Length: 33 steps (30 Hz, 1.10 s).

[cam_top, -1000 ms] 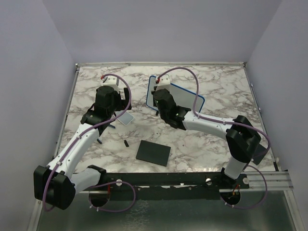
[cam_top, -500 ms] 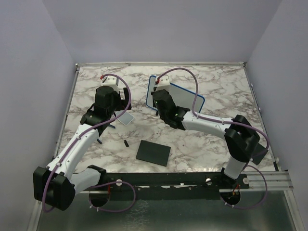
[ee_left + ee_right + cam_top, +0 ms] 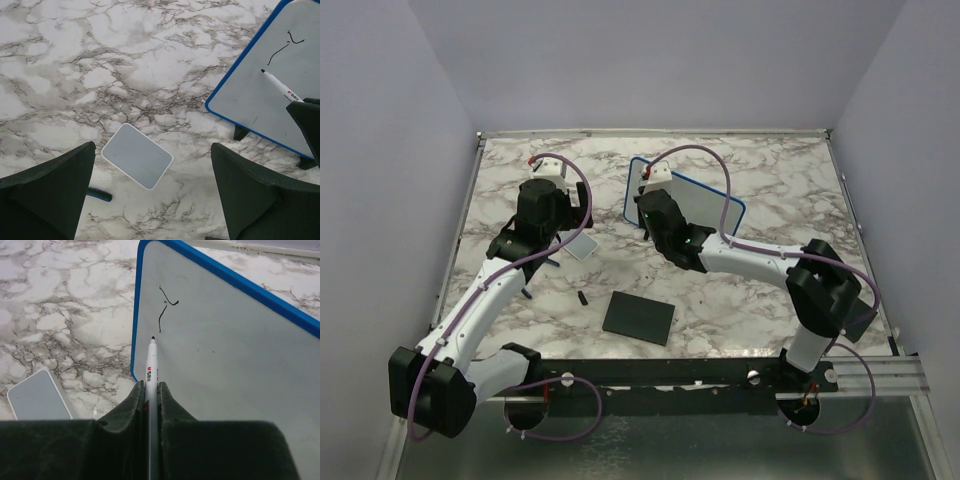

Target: Write a sentence on the whiteboard

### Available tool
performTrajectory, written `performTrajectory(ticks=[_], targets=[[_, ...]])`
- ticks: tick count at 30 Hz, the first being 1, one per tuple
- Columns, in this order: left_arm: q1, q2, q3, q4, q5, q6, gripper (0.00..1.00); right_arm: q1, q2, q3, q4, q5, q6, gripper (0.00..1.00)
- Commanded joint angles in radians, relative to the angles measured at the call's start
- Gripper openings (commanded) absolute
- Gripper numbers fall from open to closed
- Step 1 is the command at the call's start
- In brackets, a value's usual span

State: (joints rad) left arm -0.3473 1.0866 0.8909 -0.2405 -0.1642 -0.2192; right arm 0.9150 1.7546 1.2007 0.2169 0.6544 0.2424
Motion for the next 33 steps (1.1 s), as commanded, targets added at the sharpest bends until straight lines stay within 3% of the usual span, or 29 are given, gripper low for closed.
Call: performTrajectory(ticks=[1, 12, 33], targets=[[-0.006, -0.017, -0.012, 0.014, 0.017, 0.011, 0.99, -0.001, -0.054, -0.039, 0.045, -0.102, -0.037, 0.0], [-0.006, -0.014, -0.012, 0.014, 0.017, 0.012, 0.99, 0.005, -0.133, -0.099, 0.076, -0.009, -0.067, 0.0], [-0.005, -0.008, -0.012, 0.012, 0.017, 0.009, 0.99, 0.005, -0.091, -0.074, 0.053, 0.058, -0.078, 0.0]])
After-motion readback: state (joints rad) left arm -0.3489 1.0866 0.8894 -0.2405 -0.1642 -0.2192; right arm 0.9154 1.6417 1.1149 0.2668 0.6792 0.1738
